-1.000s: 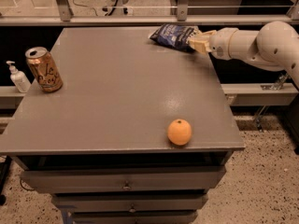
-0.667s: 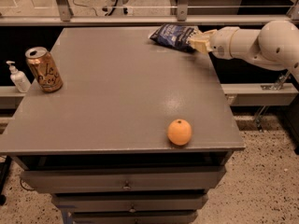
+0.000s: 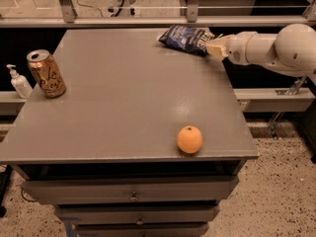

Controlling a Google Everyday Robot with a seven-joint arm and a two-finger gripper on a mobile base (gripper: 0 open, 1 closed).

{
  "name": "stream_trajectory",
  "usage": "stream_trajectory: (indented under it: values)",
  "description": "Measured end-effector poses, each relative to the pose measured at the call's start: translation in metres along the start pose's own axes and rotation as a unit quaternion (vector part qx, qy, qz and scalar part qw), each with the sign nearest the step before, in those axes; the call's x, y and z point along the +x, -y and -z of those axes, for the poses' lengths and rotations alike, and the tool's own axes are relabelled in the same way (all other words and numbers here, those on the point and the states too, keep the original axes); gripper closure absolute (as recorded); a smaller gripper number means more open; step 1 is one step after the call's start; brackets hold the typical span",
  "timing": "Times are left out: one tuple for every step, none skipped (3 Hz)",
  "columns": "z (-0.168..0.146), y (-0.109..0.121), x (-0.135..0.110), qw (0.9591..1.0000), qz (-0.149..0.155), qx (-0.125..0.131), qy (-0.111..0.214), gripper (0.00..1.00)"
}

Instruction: Move blue chip bag near orange

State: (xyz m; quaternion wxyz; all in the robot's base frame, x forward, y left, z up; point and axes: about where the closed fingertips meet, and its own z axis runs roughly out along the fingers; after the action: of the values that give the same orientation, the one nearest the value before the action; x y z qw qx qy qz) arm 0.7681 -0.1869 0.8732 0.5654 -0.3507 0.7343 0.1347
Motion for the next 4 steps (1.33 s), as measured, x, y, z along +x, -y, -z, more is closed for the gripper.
stream_trajectory:
  values:
    - [0.001,0.006,0.006,0.9999,-0.007,0.01,-0.003,0.16]
    - [0.0,0.009,0.005,0.9998,-0.011,0.015,0.0,0.0]
    - [-0.002,0.009,0.004,0.9998,-0.013,0.015,0.003,0.0]
    - [-0.014,0.009,0.006,0.9997,-0.018,0.014,0.008,0.0]
